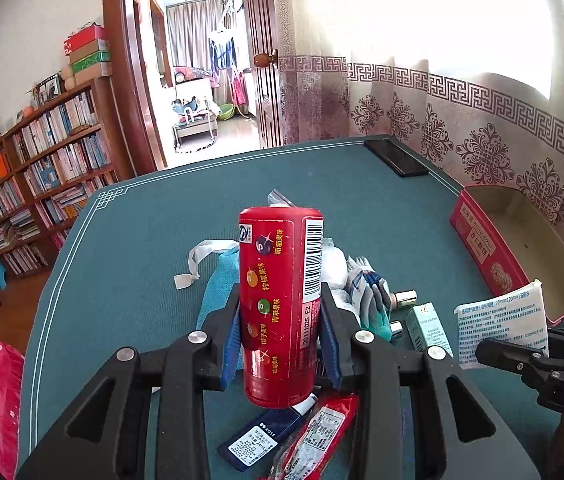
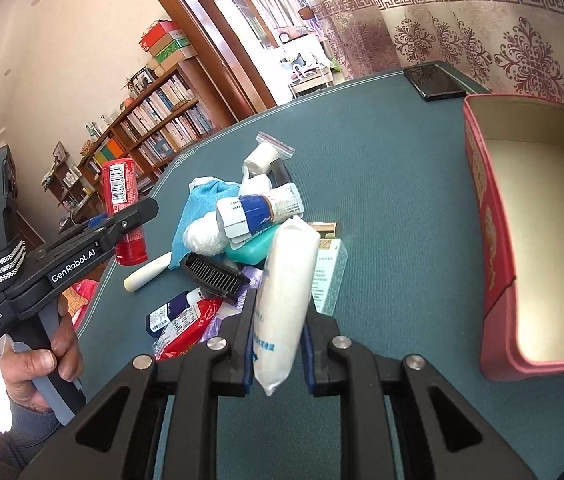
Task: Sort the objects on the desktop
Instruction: 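Carry the red can and white packet into the red tin box with both grippers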
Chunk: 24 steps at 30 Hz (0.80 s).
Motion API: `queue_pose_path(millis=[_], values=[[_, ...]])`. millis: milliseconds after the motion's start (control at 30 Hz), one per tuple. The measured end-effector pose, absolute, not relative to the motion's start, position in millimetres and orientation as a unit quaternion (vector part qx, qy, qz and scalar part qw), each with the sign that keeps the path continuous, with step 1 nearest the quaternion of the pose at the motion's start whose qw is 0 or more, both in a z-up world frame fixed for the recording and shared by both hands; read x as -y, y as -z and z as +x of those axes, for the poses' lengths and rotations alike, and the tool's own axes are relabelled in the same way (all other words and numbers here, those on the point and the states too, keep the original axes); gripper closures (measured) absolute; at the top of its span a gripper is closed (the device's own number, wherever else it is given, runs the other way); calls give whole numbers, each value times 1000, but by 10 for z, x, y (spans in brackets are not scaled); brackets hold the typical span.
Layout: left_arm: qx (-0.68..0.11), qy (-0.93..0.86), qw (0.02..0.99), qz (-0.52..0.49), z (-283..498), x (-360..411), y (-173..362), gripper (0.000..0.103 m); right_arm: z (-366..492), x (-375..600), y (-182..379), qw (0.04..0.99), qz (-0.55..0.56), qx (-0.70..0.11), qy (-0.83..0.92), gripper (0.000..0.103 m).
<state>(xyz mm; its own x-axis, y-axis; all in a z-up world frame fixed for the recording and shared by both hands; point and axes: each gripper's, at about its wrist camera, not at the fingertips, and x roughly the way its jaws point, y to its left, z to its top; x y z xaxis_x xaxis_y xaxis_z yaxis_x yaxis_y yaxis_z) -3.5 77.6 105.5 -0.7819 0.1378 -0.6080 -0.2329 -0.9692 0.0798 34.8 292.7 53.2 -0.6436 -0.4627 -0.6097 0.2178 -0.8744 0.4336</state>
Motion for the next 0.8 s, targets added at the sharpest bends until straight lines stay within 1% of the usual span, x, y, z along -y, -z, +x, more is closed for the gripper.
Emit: queue_pose_path(millis=[233,500,800], values=[[-97,-939,129,-303,-54,-1258,-1166,67,364,-3278,-762,144,336,172,915,83],[-131,-930,188,-287,-34,-1966,-1272,67,393,-3800,-1040,39,291,158,943,82],[-162,-911,257,-278,127,-2750,-1314,66,495,-4314,-945,-38,296,169,939,82]])
